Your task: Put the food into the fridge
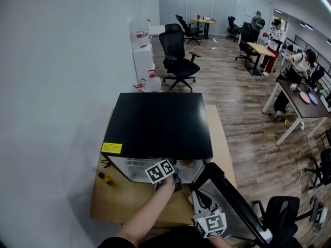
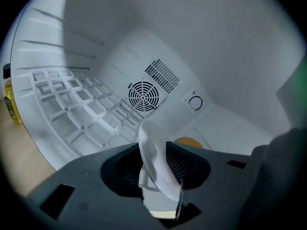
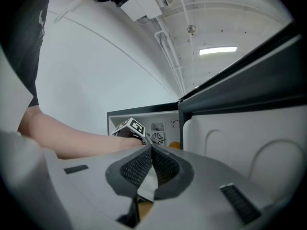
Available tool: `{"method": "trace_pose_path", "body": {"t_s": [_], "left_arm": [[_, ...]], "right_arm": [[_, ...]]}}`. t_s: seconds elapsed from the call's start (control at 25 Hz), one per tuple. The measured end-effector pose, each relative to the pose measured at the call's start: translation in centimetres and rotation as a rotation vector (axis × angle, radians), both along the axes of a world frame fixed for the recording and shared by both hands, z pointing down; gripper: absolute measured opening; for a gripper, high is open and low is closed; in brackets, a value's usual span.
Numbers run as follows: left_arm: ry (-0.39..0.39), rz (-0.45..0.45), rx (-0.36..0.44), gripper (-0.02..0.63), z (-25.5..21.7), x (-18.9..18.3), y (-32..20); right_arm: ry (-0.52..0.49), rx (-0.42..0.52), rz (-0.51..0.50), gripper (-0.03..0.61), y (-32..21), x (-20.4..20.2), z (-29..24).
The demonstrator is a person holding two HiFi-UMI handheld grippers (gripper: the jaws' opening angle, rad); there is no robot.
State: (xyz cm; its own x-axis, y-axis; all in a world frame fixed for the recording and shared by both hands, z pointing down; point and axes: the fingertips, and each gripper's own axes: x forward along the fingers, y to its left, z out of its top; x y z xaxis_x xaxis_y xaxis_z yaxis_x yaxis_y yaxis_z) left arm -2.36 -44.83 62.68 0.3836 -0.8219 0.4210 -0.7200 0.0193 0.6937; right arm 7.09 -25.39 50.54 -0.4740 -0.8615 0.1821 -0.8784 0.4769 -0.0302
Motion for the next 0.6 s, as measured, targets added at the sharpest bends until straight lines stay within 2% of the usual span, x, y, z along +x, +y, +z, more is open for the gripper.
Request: {"method": "trace_pose_path", "body": {"t_s": [0.12, 0.4, 0.52, 0.6], "left_arm": [[-0.059, 0.026, -0.002, 0.129, 0.1, -0.3, -0.1], [-0.032, 0.100, -0.084, 0.129, 1.5, 0.4, 0.3], [-0.044, 0.110, -0.071, 0.129, 1.7, 0.2, -0.1], [-0.060, 0.107, -0.033, 0.130, 1.0, 0.0, -0.3]], "right_arm": [[-0.008, -0.001, -0.004, 0.060, 0.1, 0.0, 0.6], [-0.019, -0.002, -0.013, 0.060, 0.2, -0.5, 0.6], [-0.015, 0.002, -0.006, 0.060, -0.1, -0.3, 0.8], [-0.010, 0.005, 0.000, 0.060, -0.2, -0.1, 0.7]]}}
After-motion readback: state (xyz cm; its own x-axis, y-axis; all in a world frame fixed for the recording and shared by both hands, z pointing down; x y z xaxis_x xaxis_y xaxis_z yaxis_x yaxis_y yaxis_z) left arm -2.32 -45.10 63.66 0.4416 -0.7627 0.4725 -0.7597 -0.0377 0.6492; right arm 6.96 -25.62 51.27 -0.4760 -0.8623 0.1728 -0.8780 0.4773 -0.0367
